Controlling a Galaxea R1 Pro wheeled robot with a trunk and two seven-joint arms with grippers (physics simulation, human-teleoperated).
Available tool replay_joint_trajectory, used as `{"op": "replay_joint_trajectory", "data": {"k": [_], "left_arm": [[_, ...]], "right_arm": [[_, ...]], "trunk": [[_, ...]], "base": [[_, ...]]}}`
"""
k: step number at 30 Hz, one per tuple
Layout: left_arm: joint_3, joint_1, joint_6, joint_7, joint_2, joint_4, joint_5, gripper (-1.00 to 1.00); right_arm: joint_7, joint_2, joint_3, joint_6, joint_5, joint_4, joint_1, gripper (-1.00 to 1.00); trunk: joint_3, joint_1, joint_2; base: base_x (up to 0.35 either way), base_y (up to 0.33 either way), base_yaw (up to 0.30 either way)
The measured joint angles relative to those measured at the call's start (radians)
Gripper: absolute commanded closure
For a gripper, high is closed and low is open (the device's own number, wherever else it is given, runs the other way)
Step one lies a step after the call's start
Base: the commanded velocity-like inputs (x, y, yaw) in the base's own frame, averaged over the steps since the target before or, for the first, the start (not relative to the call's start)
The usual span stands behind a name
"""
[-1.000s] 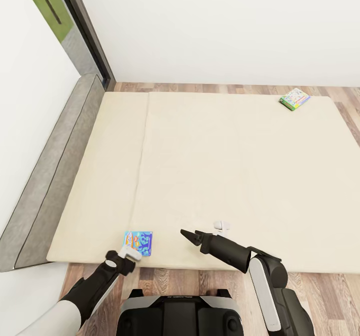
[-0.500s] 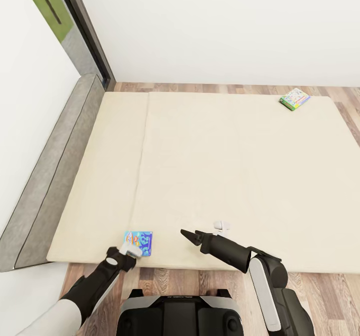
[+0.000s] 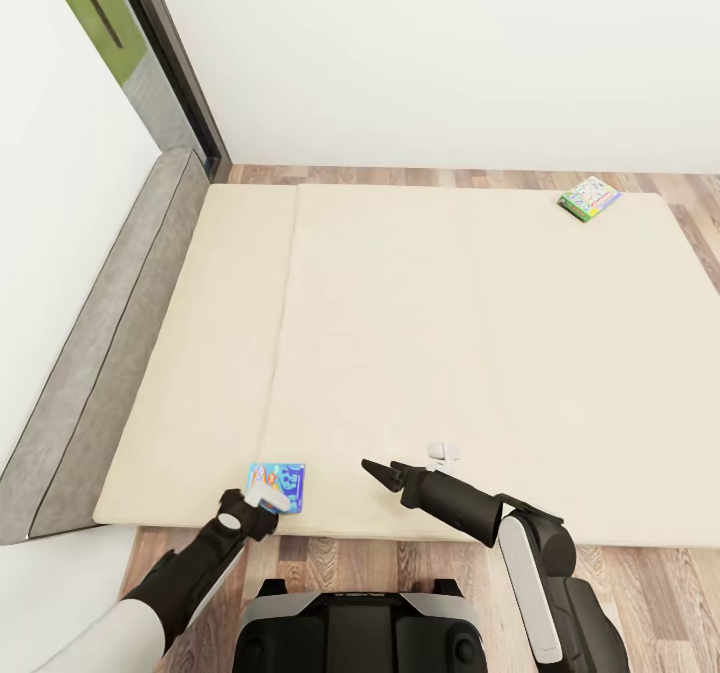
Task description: Put all the toys in the child's room - the three board games (two on the bed and one on the table), the two jigsaw puzzles on the table, and the tennis ball on the table - inside the toy box on the table in the child's room.
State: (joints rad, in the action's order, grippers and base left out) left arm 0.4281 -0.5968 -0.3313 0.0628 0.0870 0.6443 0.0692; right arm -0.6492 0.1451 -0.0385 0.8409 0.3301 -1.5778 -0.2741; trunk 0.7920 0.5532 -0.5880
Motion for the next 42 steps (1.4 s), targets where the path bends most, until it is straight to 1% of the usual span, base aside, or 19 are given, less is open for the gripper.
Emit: {"op": "replay_joint_trajectory", "data": {"k": [2, 8, 21, 42], "left_arm": [[0.015, 0.000, -0.001, 0.000, 0.000, 0.004, 0.000, -1.00], [0.028, 0.000, -0.002, 0.001, 0.001, 0.008, 0.000, -1.00], [0.032, 0.001, 0.008, 0.025, 0.000, 0.009, 0.000, -1.00], [0.031, 0.001, 0.013, 0.026, -0.001, 0.010, -0.002, -1.00]], "right_arm": [[0.000, 0.000, 0.000, 0.000, 0.000, 0.000, 0.000, -1.00], [0.000, 0.000, 0.000, 0.000, 0.000, 0.000, 0.000, -1.00], [0.000, 0.001, 0.000, 0.000, 0.000, 0.000, 0.000, -1.00], [0.000, 0.000, 0.000, 0.000, 0.000, 0.000, 0.000, -1.00]], "trunk": [[0.000, 0.000, 0.000], [0.000, 0.000, 0.000], [0.000, 0.000, 0.000], [0.000, 0.000, 0.000]], "base": [[0.000, 0.000, 0.000], [0.000, 0.000, 0.000], [0.000, 0.000, 0.000], [0.000, 0.000, 0.000]]}}
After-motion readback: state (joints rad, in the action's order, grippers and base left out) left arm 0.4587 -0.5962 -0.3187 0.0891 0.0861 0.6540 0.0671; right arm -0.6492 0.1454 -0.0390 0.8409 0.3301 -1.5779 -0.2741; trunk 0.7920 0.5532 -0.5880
